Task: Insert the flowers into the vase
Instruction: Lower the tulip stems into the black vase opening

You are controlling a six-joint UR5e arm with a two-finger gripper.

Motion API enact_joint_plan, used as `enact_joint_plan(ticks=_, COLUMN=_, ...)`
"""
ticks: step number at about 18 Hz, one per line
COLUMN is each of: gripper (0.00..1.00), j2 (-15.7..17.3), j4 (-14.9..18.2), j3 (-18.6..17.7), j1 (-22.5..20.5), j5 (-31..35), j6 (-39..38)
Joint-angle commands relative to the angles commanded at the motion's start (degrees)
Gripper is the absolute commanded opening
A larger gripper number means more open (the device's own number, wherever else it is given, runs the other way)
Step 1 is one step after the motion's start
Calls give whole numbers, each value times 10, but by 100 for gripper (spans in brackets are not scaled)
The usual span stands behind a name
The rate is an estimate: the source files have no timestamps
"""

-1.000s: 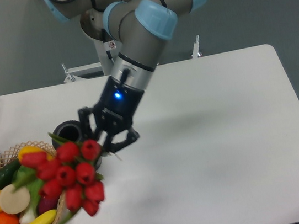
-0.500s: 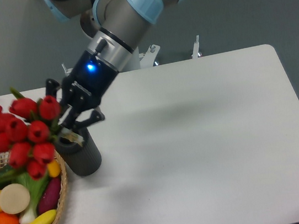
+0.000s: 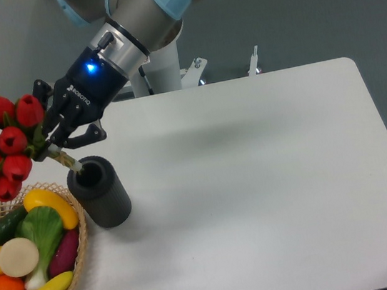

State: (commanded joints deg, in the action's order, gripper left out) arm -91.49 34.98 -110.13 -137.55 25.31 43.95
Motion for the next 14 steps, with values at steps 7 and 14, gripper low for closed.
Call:
enact_joint_plan(ticks=7, gripper=0, j2=-25, j4=-1, j3=8, j1=-4, j5=1, j6=20)
enact_joint_plan(ticks=14, gripper=1, j2=-40, j4=-1, j3=2, j1=-3, j5=2, j6=32)
